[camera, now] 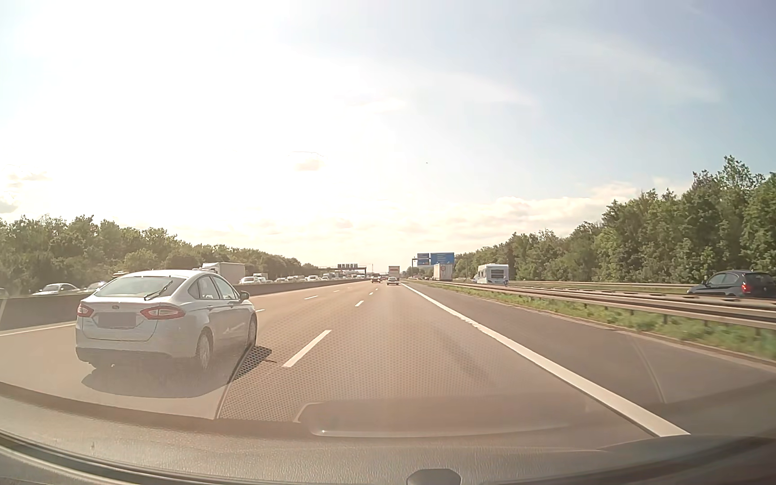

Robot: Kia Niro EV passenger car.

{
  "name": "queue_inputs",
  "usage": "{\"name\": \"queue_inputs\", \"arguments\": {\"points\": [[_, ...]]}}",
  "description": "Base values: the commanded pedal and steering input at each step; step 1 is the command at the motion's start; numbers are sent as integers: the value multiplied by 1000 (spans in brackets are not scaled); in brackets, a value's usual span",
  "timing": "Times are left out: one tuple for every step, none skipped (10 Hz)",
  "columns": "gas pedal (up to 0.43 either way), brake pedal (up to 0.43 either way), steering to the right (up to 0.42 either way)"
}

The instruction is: Follow the waypoints while adhering to traffic rules and regulations

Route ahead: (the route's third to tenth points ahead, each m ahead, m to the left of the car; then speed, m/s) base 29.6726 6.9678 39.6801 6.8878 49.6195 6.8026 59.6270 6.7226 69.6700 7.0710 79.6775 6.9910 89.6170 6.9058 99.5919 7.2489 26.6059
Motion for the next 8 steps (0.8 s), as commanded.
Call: {"name": "queue_inputs", "arguments": {"points": [[331,0,-2],[319,0,-2],[268,0,-3],[268,0,-3],[240,0,-3],[177,0,-3],[169,0,-3],[157,0,-3]]}}
